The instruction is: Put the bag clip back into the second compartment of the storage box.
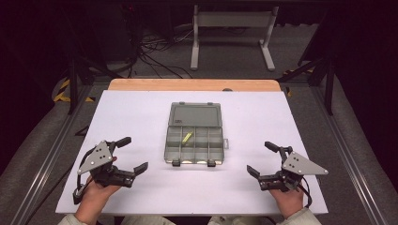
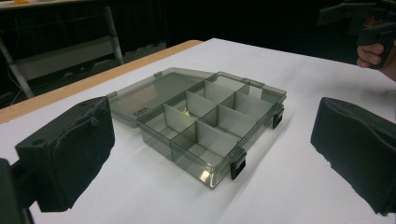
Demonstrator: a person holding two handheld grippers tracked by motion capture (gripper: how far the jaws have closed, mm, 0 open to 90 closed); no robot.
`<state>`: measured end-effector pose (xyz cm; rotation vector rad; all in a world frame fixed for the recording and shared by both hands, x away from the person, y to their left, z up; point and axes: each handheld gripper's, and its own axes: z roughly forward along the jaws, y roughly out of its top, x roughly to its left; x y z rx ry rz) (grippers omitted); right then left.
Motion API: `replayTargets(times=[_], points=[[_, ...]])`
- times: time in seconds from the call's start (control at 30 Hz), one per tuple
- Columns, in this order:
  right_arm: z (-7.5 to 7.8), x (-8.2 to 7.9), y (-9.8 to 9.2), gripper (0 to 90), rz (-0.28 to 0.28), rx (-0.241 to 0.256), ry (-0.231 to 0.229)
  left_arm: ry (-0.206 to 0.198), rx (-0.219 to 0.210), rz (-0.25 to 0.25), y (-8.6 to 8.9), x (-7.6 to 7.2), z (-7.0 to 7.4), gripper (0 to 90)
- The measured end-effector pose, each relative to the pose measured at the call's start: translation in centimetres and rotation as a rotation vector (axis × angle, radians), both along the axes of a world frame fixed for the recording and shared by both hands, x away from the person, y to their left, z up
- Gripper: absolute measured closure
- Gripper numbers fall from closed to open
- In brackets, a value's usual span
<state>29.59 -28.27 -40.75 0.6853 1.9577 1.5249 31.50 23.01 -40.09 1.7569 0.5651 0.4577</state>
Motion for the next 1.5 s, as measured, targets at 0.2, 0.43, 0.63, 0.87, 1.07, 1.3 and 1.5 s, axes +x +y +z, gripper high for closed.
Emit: replayTargets(times=[0.2, 0.43, 0.63, 0.87, 1.07, 1.3, 1.5], points=[[-0.1, -0.1, -0.1, 1.6, 0.001, 0.013, -0.004, -0.001, -0.003, 0.019, 0.8, -0.1, -1.3, 0.2], [-0.2, -0.3, -0.3, 0.3, 0.005, 0.025, -0.018, -0.021, -0.016, 0.029, 1.4, -0.5, -2.8, 0.9], [-0.5, -0.4, -0.3, 0.3, 0.015, 0.034, -0.025, -0.038, -0.039, 0.028, 1.7, -0.9, -4.4, 1.0], [-0.6, -0.5, -0.5, 0.3, 0.015, 0.047, -0.028, -0.037, -0.077, 0.04, 1.4, -1.0, -6.2, 0.9], [-0.8, -0.5, -0.6, 0.3, 0.009, 0.05, -0.026, -0.027, -0.08, 0.053, 1.3, -0.7, -6.6, 0.8], [-0.9, -0.3, -0.6, 0.3, 0.008, 0.043, -0.022, -0.045, -0.075, 0.07, 1.3, -0.7, -6.4, 0.9], [-0.9, -0.2, -0.5, 0.3, 0.01, 0.047, -0.015, -0.038, -0.092, 0.092, 1.5, -0.7, -6.3, 0.9]])
